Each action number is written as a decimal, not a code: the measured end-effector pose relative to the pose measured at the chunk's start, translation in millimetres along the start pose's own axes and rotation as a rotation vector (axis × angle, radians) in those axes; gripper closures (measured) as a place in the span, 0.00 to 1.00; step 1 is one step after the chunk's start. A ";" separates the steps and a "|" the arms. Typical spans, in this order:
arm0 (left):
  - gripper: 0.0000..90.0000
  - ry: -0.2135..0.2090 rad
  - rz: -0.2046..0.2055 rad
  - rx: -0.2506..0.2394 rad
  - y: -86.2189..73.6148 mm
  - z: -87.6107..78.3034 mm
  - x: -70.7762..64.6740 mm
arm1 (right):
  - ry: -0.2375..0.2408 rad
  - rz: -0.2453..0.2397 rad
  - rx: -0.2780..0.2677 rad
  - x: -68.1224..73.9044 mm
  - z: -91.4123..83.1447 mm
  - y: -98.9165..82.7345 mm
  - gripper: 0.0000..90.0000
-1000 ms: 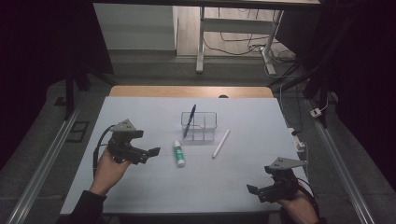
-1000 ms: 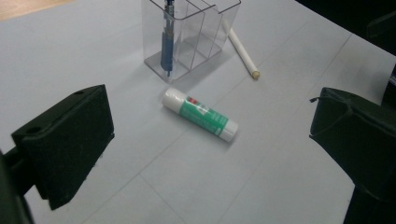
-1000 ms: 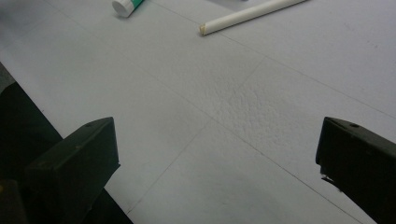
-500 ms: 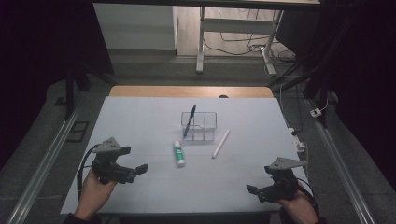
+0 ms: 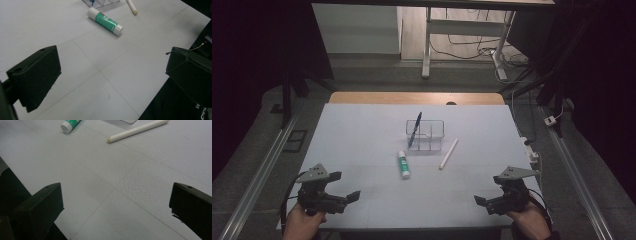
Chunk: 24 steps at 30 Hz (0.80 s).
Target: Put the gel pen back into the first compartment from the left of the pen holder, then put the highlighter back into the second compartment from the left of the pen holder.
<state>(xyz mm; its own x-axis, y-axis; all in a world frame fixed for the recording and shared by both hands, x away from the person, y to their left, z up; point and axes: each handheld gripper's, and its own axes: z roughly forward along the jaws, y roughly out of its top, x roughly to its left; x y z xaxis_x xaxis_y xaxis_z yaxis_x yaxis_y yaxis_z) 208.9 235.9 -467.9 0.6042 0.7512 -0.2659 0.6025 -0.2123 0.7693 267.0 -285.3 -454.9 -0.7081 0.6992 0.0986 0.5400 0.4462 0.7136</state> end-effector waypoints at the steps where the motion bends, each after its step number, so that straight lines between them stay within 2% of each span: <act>1: 0.00 0.001 -0.001 -0.001 -1.3 -0.8 0.1 | 0.001 -0.002 0.000 -0.1 0.1 0.6 0.00; 14: 0.00 0.066 -0.026 0.015 -19.1 -13.1 2.8 | 0.004 -0.034 -0.032 -0.6 15.1 18.5 0.00; 20: 0.00 0.095 -0.031 0.021 -24.5 -18.1 3.5 | 0.007 -0.048 -0.005 1.6 28.5 26.9 0.00; 24: 0.00 0.101 -0.034 0.020 -25.4 -19.0 3.7 | 0.016 -0.039 0.008 0.9 37.7 32.5 0.00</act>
<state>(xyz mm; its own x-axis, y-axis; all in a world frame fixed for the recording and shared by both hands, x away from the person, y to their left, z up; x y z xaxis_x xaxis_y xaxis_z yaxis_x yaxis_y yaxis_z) 186.0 256.0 -477.3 0.5283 0.8170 -0.2312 0.6326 -0.1972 0.7490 301.0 -249.1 -457.8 -0.7362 0.6718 0.0821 0.5154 0.4778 0.7114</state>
